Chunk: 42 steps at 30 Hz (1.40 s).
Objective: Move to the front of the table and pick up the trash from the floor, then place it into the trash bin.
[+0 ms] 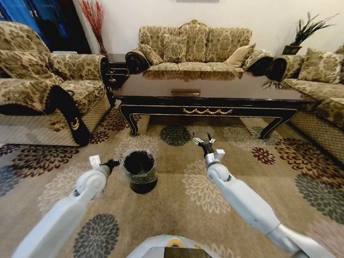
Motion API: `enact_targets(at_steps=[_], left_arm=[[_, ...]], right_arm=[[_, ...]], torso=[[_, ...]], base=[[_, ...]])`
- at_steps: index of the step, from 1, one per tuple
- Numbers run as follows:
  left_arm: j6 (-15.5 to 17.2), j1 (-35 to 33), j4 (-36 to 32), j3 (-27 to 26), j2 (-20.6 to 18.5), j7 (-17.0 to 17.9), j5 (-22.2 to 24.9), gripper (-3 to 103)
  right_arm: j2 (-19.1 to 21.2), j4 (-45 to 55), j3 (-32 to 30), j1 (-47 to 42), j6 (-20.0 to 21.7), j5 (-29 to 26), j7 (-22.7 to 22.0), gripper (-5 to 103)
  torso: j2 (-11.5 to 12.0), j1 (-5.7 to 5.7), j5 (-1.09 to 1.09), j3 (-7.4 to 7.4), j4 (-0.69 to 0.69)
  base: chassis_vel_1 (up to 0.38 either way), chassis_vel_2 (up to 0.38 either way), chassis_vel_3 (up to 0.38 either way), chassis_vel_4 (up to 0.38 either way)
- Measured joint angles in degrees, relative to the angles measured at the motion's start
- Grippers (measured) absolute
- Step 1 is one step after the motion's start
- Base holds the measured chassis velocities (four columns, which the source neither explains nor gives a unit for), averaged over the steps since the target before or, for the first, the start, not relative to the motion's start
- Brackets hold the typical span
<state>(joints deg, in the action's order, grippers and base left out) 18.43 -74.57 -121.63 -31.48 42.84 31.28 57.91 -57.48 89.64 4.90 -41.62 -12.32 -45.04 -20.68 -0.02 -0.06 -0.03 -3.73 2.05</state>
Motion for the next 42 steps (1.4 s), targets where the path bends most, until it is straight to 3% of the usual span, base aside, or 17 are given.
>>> enact_targets(at_steps=[1, 2, 5, 6, 9, 10, 13, 18, 25, 42], left_arm=[[0.0, 0.0, 0.0, 0.0, 0.0, 0.0, 0.0, 76], [-4.3, -3.0, -1.4, -3.1, 0.5, -3.0, -3.7, 81], [-10.7, -9.8, -1.9, -10.6, 4.0, -8.9, -15.4, 96], [-10.7, -9.8, -1.9, -10.6, 4.0, -8.9, -15.4, 96], [-14.4, -16.7, -3.6, -16.1, 9.5, -12.1, -24.6, 100], [-14.4, -16.7, -3.6, -16.1, 9.5, -12.1, -24.6, 100], [-15.6, -21.8, -6.9, -18.1, 14.2, -12.9, -28.0, 100], [-15.6, -25.6, -10.8, -18.5, 17.4, -12.9, -29.4, 100], [-15.3, -27.8, -13.4, -18.6, 18.4, -12.6, -30.1, 100], [-16.2, -32.4, -16.6, -17.6, 20.1, -12.5, -31.9, 100]], right_arm=[[0.0, 0.0, 0.0, 0.0, 0.0, 0.0, 0.0, 100], [0.3, 0.2, -0.7, -0.7, -1.1, -0.4, 1.1, 100], [1.0, 0.6, -2.7, -3.1, -4.0, 1.3, 4.9, 100], [1.0, 0.6, -2.7, -3.1, -4.0, 1.3, 4.9, 100], [1.6, 1.9, -5.7, -6.9, -5.8, 4.9, 7.6, 100], [1.6, 1.9, -5.7, -6.9, -5.8, 4.9, 7.6, 100], [2.4, 4.8, -9.3, -12.0, -6.2, 6.6, 10.0, 100], [3.4, 9.1, -14.9, -19.5, -7.2, 9.0, 13.2, 100], [4.1, 12.0, -20.6, -28.1, -9.4, 11.6, 16.4, 100], [3.3, 14.0, -24.6, -35.2, -11.0, 14.2, 18.0, 100]], torso=[[0.0, 0.0, 0.0, 0.0, 0.0], [0.0, 0.0, 0.01, 0.0, -0.02], [0.0, 0.0, 0.03, 0.0, 0.05], [0.0, 0.0, 0.03, 0.0, 0.05], [0.0, 0.0, 0.05, 0.0, 0.05], [0.0, 0.0, 0.05, 0.0, 0.05], [0.0, 0.0, 0.02, 0.0, 0.02], [0.0, 0.0, 0.02, 0.0, 0.01], [0.0, 0.0, 0.03, 0.0, 0.0], [0.0, 0.01, 0.04, 0.0, 0.0]], base=[[0.0, 0.0, 0.0, 0.0], [0.0, 0.0, 0.0, 0.0], [0.0, 0.0, 0.0, 0.0], [0.0, 0.0, 0.0, 0.0], [0.0, 0.0, 0.0, 0.0], [0.0, 0.0, 0.0, 0.0], [0.0, 0.0, 0.0, 0.0], [0.0, 0.0, 0.0, 0.0], [0.019, -0.02, -0.012, 0.013], [0.213, -0.212, -0.212, 0.214]])
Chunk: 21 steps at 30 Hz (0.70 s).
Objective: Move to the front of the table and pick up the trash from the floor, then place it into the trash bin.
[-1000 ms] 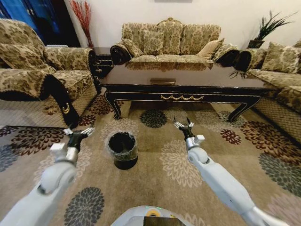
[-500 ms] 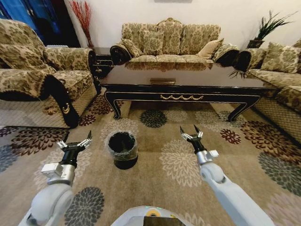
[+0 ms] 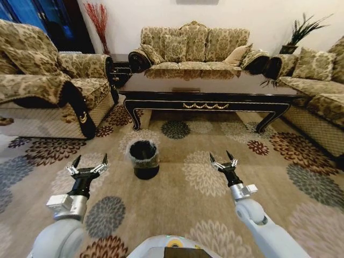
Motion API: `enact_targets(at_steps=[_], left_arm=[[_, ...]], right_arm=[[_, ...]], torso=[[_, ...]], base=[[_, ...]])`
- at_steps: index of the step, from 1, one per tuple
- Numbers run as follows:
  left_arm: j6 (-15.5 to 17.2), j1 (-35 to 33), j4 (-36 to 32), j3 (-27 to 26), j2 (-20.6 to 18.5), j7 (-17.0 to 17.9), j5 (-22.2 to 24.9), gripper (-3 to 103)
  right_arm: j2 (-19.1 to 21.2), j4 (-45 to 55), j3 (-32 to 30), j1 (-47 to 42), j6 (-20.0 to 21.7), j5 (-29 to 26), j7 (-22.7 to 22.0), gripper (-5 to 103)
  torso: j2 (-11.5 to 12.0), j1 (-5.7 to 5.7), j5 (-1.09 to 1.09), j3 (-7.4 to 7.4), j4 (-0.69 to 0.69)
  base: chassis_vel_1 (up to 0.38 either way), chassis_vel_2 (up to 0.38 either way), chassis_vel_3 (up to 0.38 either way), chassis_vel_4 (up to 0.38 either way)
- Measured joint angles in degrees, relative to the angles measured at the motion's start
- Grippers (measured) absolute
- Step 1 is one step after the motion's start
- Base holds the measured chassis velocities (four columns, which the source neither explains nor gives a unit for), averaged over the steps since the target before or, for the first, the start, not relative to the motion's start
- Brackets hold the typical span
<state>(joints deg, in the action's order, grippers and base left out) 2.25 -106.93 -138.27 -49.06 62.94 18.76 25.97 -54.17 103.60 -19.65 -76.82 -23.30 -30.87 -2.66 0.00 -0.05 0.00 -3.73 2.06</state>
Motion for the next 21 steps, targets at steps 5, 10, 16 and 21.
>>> enact_targets(at_steps=[5, 10, 16, 21], left_arm=[[0.0, -0.1, -0.1, 0.5, 0.3, 0.1, -0.5, 100], [0.0, 0.1, -0.2, 0.9, 0.5, 0.1, -0.6, 100], [-0.1, 0.4, 0.0, 1.7, 0.6, 0.1, -1.0, 100], [-0.1, 0.8, 0.2, 2.1, 0.6, 0.1, -1.1, 100]], right_arm=[[-0.3, -0.1, -0.5, -0.9, -0.5, 0.5, 0.3, 100], [-0.4, -0.5, -0.8, -1.5, -0.9, 0.8, 0.5, 100], [-0.5, -1.1, -0.9, -1.3, -1.0, 0.8, 0.5, 100], [-0.7, -1.7, -0.8, -1.0, -1.5, 0.8, 0.5, 100]], torso=[[0.0, 0.0, -0.03, 0.0, 0.0], [0.0, 0.0, -0.07, 0.0, 0.01], [0.0, 0.0, -0.06, 0.0, 0.02], [0.0, 0.0, -0.01, 0.0, 0.01]], base=[[0.329, -0.322, -0.332, 0.334], [0.375, -0.356, -0.365, 0.359], [0.356, -0.373, -0.356, 0.365], [0.317, -0.386, -0.326, 0.377]])
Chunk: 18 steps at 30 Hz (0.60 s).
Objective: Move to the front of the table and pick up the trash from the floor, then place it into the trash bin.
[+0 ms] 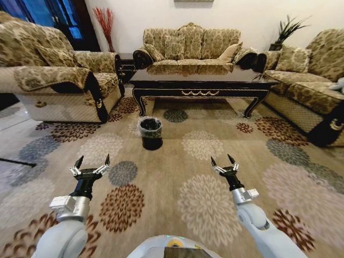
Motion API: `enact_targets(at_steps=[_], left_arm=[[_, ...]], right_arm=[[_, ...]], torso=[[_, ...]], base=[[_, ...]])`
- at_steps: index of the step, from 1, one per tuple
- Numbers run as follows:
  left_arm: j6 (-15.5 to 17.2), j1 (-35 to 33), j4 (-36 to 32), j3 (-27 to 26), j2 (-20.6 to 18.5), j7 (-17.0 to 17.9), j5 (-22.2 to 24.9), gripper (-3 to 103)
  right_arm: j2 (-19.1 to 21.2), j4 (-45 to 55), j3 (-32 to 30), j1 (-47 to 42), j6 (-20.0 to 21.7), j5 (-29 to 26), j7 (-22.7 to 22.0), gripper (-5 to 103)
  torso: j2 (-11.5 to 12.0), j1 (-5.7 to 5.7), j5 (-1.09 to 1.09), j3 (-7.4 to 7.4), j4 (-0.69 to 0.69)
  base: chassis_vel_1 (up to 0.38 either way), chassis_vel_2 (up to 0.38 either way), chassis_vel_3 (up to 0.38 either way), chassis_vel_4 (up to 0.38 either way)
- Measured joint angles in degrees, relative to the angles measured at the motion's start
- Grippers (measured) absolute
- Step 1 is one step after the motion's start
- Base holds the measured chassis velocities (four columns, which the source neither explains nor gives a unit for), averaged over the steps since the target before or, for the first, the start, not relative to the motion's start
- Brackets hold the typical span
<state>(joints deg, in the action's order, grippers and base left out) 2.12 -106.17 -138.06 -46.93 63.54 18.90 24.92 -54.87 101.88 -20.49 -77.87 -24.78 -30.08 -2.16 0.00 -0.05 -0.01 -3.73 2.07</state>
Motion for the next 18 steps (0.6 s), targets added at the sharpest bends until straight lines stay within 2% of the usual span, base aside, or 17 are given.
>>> enact_targets(at_steps=[5, 8, 10, 12, 18], left_arm=[[0.0, 0.4, 0.2, 0.1, -0.3, 0.0, 0.2, 100], [0.0, 0.5, 0.2, 0.0, -0.4, 0.1, 0.3, 100], [0.0, 0.5, 0.2, -0.1, -0.5, 0.1, 0.4, 100], [0.0, 0.5, 0.1, -0.1, -0.5, 0.1, 0.4, 100], [0.1, 0.7, 0.2, 0.3, -0.6, 0.1, 0.4, 100]], right_arm=[[-0.1, -0.4, 0.0, 0.1, -0.3, 0.3, 0.0, 100], [-0.1, -0.4, 0.0, 0.1, -0.3, 0.5, -0.1, 100], [-0.1, -0.5, -0.1, 0.1, -0.4, 0.7, -0.1, 100], [-0.2, -0.5, -0.3, 0.0, -0.5, 0.8, -0.2, 100], [-0.2, -0.8, -0.7, -0.4, -2.2, 1.1, -0.1, 100]], torso=[[0.0, 0.0, 0.03, -0.01, 0.01], [0.0, 0.0, -0.03, -0.01, 0.01], [0.0, -0.01, 0.0, -0.01, -0.02], [0.0, 0.0, 0.01, -0.01, 0.01], [0.0, 0.0, 0.0, 0.0, 0.0]], base=[[0.314, -0.412, -0.285, 0.413], [0.274, -0.395, -0.264, 0.407], [0.259, -0.425, -0.27, 0.442], [0.273, -0.43, -0.256, 0.429], [0.285, -0.396, -0.29, 0.406]])
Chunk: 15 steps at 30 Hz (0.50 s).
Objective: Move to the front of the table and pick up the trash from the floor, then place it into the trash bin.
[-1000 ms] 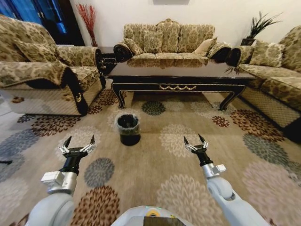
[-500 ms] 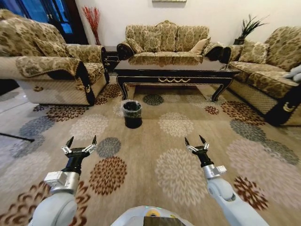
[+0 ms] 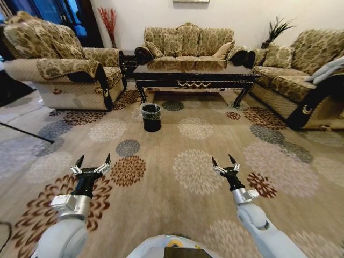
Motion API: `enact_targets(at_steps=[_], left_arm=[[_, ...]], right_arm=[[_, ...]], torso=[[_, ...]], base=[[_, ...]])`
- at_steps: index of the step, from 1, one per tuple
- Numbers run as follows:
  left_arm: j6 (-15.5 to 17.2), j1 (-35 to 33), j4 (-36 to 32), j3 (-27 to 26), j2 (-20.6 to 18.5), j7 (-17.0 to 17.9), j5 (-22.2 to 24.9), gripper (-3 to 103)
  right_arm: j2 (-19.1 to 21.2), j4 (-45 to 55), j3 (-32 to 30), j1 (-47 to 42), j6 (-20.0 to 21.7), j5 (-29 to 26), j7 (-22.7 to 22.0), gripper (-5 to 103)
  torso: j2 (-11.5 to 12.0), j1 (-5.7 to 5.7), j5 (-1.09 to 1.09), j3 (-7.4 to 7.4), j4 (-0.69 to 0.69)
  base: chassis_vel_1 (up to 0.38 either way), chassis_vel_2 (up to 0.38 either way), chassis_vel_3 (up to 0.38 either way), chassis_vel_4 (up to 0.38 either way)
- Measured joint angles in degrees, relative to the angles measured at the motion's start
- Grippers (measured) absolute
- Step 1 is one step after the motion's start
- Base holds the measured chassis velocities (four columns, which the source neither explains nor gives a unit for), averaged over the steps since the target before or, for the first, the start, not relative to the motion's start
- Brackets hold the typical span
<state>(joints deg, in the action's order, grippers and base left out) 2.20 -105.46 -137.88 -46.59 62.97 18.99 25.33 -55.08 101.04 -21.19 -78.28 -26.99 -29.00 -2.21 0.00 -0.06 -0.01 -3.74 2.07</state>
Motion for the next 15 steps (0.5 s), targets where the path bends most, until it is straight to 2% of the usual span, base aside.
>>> enact_targets(at_steps=[3, 6, 12, 15], left_arm=[[0.1, 0.0, 0.2, 0.4, 0.1, 0.0, -0.2, 100], [0.3, 0.0, 0.2, 0.5, 0.1, 0.0, -0.2, 100], [0.3, -0.5, 0.1, 0.7, 0.5, 0.0, -0.9, 100], [-0.4, -1.0, -0.2, 0.8, 0.8, -1.0, -0.7, 100]], right_arm=[[0.0, -0.3, -0.3, -0.1, -0.7, 0.1, 0.0, 100], [-0.1, -0.3, -0.4, -0.1, -0.9, 0.1, 0.0, 100], [0.0, -0.3, -0.6, 0.0, -1.0, 0.0, 0.0, 100], [0.0, -0.2, -0.7, 0.0, -1.0, 0.0, 0.0, 100]], torso=[[0.0, 0.01, -0.03, 0.03, -0.01], [0.0, 0.01, 0.06, 0.02, -0.01], [0.0, -0.01, 0.0, -0.03, 0.02], [0.0, -0.01, 0.0, -0.02, -0.01]], base=[[0.212, -0.249, -0.267, 0.225], [0.14, -0.09, -0.122, 0.106], [-0.002, 0.075, 0.016, -0.04], [-0.01, 0.016, 0.024, -0.019]])
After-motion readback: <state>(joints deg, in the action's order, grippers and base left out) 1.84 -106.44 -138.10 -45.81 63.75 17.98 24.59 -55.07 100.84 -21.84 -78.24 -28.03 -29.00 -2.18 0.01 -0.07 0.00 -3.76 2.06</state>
